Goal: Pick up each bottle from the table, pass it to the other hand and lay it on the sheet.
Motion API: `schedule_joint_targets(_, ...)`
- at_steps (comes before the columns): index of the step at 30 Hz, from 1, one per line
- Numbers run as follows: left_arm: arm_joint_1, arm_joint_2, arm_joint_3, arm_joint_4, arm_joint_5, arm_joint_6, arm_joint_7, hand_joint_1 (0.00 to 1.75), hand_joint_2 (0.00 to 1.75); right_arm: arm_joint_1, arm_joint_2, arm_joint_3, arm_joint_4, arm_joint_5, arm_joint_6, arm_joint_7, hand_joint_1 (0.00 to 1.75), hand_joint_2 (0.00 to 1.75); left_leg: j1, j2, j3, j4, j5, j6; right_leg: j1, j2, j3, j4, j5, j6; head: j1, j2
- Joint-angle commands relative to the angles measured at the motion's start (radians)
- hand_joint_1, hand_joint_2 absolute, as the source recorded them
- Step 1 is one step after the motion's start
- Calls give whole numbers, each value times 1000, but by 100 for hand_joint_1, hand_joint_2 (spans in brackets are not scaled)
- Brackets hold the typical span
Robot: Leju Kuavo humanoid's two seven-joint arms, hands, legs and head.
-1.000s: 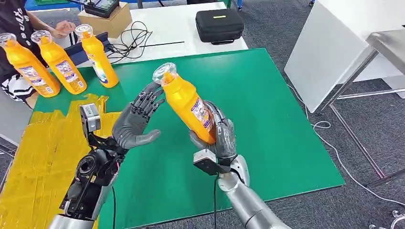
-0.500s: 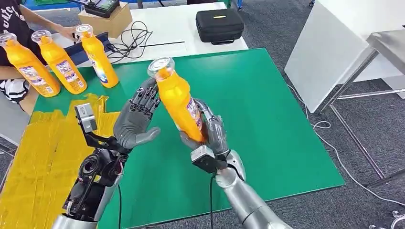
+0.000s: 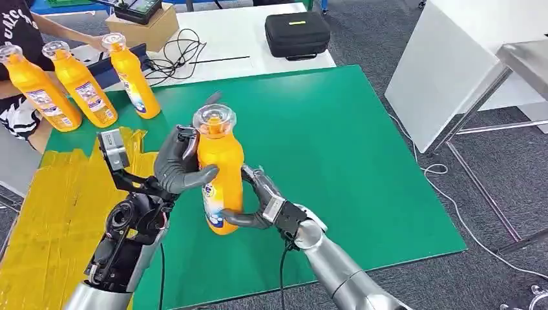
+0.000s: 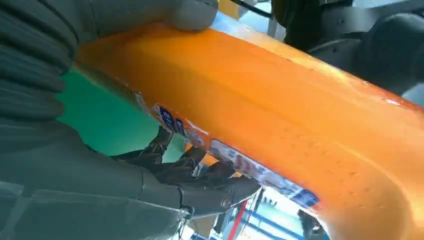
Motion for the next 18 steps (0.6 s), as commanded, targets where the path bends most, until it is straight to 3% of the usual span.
schedule_joint_targets(1,-37,34,-53,65,-1,3,6,0,175,-71,-26,65,70,-1,-2,-18,175,175,0,3,5,0,-3,-2,1,1,5,0,-2,-1,-1,0)
schedule_joint_targets(18,-47,25,-26,105,-11,19,-2,0,175,-60,-18,22,75,-17,-58,-18,175,175,0,1,3,0,-1,-1,0,0,3,0,-1,-1,0,0)
